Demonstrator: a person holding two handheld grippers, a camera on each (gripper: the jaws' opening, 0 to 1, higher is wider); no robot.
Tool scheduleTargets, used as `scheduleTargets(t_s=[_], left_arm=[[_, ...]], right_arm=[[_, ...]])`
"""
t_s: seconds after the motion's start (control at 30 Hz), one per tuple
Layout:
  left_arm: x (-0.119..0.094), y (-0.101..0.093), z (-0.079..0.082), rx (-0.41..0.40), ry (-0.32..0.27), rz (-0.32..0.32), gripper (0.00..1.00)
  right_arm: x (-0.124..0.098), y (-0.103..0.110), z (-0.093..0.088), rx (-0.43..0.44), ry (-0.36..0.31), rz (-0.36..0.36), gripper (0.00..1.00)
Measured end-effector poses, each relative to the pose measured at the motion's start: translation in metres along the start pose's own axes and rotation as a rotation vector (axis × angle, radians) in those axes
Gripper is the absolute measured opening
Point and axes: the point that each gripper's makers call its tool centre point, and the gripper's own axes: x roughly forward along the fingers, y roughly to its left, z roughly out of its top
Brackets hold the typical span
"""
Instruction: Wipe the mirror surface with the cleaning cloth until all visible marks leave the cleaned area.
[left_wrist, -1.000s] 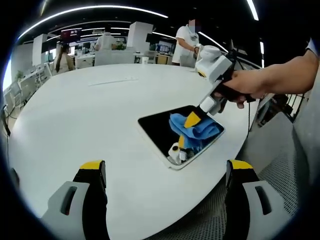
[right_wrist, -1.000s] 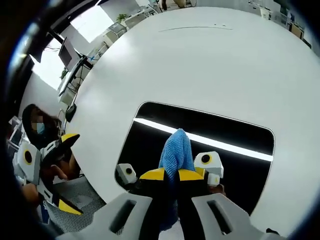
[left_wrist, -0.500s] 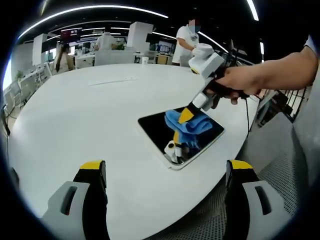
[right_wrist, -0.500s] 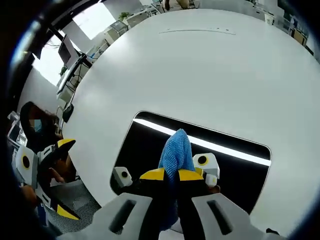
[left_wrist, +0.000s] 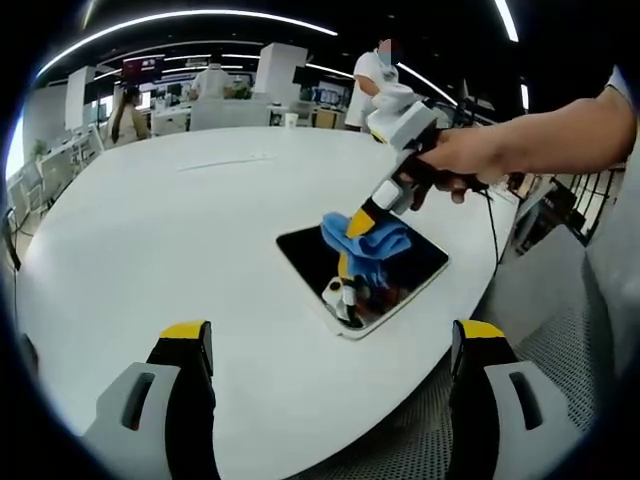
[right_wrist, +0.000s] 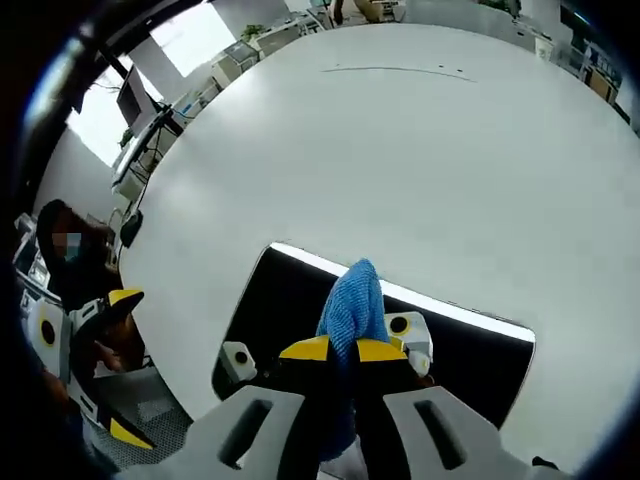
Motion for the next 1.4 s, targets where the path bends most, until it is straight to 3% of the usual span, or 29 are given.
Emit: scheduleTargets(t_s=[0.77,1.4], left_arm=[[0.001,0.002,-0.003,-0.001,0.010,0.005,0.98],[0.001,0.002,-0.002,-0.009,0.007,0.010,0.99]], right_arm=[[0.007,-0.011,0.025,0.004,-0.002,-0.020,0.02],[0.008,-0.013,0.029,-0.023,-0.022,-0.006,0.02]])
